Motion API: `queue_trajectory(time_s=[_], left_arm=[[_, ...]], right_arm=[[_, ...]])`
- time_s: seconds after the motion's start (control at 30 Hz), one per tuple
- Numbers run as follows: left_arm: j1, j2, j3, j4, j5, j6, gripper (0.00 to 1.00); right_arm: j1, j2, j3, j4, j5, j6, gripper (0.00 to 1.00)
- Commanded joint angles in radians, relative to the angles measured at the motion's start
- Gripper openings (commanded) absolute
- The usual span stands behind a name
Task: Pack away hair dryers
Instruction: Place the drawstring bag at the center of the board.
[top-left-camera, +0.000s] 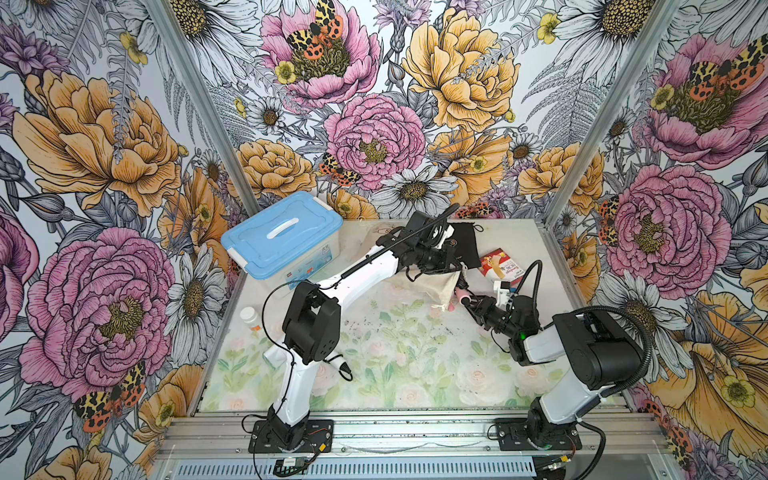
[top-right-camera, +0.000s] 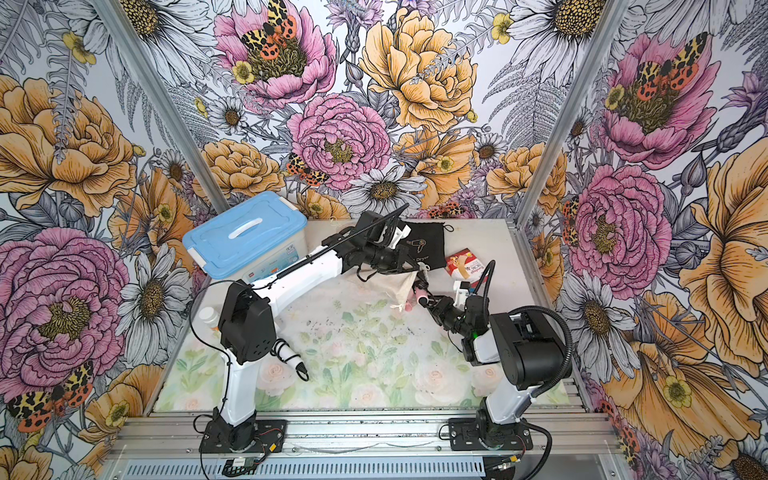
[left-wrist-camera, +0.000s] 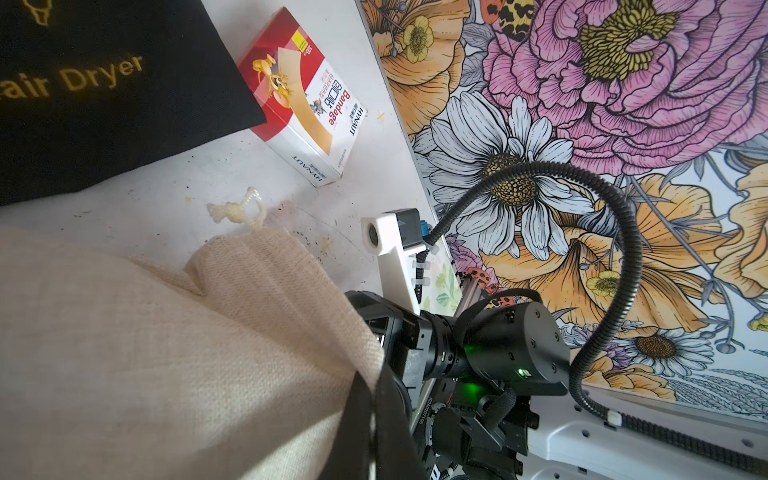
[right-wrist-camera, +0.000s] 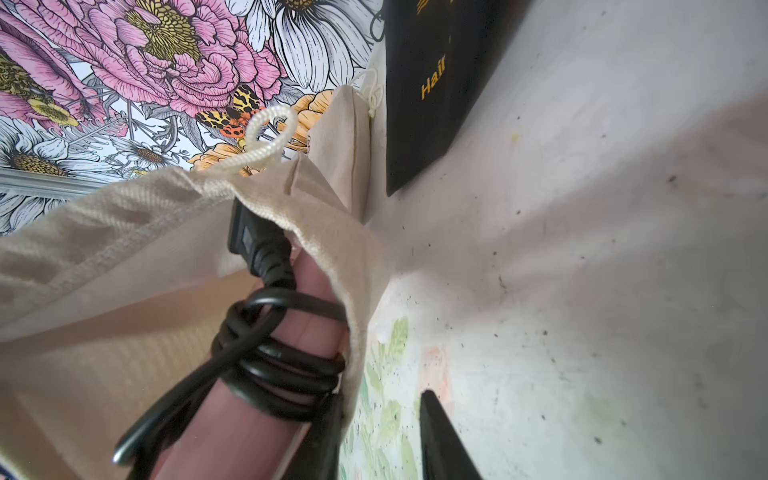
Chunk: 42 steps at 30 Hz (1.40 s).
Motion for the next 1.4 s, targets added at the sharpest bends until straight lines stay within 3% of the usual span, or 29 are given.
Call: queue_trajectory(time_s=[0.0,0.73,0.8,0.97,1.23,1.37], left_arm=[[0.008,0.006,0.038,0.060,0.028,-0.003,0.00],[0.015,0.005,0.038,0.059,0.027,0.000,0.00],[0.011,0.005,0.040,0.059,0.030,0.000,0.00],[0.004,-0.002,0.037,0.059,0.036,0.001,0.00],[0.010,-0.015,0.027,0.059,0.036,0.004,0.00],[0.022,-0.019,0.036,0.059,0.036,0.003,0.00]], right_arm=[[0.016,-0.008,0.019,0.081,-0.017,0.010,0.32],[0.087,0.027,0.051,0.164,0.027,0.079,0.30],[0.089,0.031,0.059,0.169,0.033,0.082,0.26],[0.087,0.010,0.074,0.157,0.056,0.066,0.00],[0.085,-0.139,0.081,-0.037,0.084,-0.034,0.00],[0.084,-0.279,0.111,-0.267,0.102,-0.122,0.00]])
